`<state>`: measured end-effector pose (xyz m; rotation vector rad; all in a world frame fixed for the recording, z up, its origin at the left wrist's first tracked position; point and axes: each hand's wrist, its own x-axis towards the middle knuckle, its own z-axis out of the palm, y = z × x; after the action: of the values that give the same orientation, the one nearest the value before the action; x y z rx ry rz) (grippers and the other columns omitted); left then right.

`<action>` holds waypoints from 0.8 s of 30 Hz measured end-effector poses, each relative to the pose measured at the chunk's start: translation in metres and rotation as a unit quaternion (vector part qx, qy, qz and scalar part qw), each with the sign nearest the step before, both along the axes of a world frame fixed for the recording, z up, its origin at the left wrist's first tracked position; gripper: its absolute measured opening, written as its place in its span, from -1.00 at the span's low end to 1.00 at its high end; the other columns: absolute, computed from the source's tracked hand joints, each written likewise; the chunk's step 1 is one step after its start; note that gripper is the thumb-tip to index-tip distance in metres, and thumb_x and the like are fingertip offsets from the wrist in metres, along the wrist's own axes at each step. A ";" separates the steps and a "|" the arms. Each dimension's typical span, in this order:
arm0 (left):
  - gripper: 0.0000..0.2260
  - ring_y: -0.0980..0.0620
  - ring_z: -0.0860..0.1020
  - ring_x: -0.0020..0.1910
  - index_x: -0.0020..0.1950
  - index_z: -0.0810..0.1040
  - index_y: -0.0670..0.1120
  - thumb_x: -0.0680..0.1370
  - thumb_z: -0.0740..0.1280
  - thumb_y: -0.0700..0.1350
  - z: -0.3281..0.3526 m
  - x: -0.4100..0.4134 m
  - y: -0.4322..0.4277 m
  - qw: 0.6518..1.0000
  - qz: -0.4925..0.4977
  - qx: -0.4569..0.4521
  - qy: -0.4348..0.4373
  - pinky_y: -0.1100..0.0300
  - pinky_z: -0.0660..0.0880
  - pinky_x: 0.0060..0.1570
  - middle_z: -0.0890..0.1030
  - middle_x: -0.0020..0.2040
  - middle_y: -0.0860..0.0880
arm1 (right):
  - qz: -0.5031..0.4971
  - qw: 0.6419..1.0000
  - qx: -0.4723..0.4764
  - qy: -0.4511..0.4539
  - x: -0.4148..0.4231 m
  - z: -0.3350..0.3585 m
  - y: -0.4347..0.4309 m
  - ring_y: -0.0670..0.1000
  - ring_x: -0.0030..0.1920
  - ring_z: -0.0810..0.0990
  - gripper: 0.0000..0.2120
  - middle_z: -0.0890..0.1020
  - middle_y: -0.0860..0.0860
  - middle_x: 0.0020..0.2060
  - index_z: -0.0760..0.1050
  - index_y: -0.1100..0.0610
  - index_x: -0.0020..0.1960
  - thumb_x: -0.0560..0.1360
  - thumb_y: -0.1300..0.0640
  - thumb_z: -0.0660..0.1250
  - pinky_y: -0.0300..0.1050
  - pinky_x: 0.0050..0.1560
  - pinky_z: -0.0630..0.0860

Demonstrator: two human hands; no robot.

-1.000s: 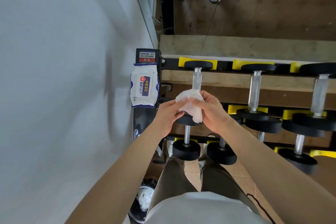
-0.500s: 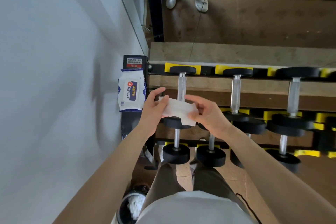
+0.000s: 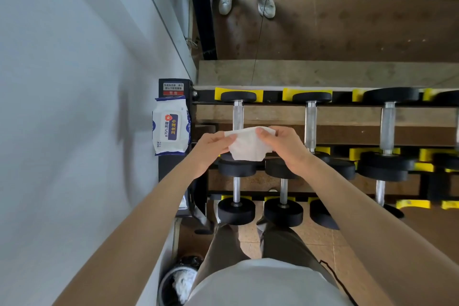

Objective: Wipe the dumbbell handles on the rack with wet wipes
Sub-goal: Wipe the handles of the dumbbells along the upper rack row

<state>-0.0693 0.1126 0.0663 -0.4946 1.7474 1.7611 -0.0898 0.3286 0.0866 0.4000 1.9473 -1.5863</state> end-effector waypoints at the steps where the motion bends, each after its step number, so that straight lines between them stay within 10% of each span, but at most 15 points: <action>1: -0.83 -0.02 0.64 0.16 0.10 0.70 -0.13 0.64 0.34 -0.11 -0.002 0.000 0.002 0.999 0.029 0.013 -0.001 0.02 0.50 0.35 0.70 0.08 -0.06 | -0.019 0.998 -0.049 -0.040 0.000 -0.001 0.001 0.11 0.08 0.63 -0.73 0.68 0.13 0.01 0.63 0.18 0.10 0.58 -0.02 0.36 -0.04 0.13 0.60; 9: -0.80 -0.05 0.65 0.02 0.00 0.71 -0.06 0.64 0.34 0.00 -0.004 -0.004 0.022 0.988 0.138 0.062 -0.017 0.07 0.61 0.02 0.68 0.01 -0.10 | -0.061 0.971 -0.160 -0.167 -0.002 -0.012 0.002 0.17 0.20 0.63 -0.58 0.64 0.16 0.18 0.52 0.12 0.29 0.58 -0.15 0.30 0.11 0.18 0.60; 13: -0.85 -0.09 0.62 0.02 0.13 0.64 -0.07 0.57 0.43 -0.20 -0.013 -0.012 0.018 0.993 0.115 0.007 0.005 0.00 0.60 0.03 0.67 -0.02 -0.10 | -0.038 0.972 -0.188 -0.139 -0.011 -0.014 0.005 0.17 0.19 0.62 -0.66 0.63 0.15 0.18 0.49 0.12 0.34 0.57 0.16 0.38 0.09 0.16 0.62; 18: -0.79 -0.21 0.59 0.09 0.23 0.56 0.03 0.66 0.26 -0.21 -0.020 -0.024 0.010 0.986 0.102 -0.079 0.102 -0.20 0.65 0.00 0.61 0.13 -0.05 | -0.028 0.994 -0.106 0.000 -0.024 -0.018 0.001 -0.05 -0.10 0.67 -0.45 0.68 -0.05 -0.16 0.36 -0.09 0.45 0.57 0.34 0.33 -0.10 0.02 0.64; 24: -0.70 0.07 0.61 0.07 0.27 0.64 -0.04 0.54 0.48 -0.14 -0.026 -0.048 -0.001 0.971 -0.033 -0.198 0.133 0.06 0.57 0.19 0.68 0.12 0.02 | 0.157 0.969 0.141 0.132 -0.041 -0.031 -0.009 -0.07 0.14 0.59 -0.57 0.63 -0.01 0.19 0.55 0.08 0.33 0.48 0.24 0.47 -0.22 0.14 0.52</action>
<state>-0.1169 0.1114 0.0407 -0.3679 2.2967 1.4853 -0.1306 0.3200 0.0556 -0.0166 2.3147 -1.2128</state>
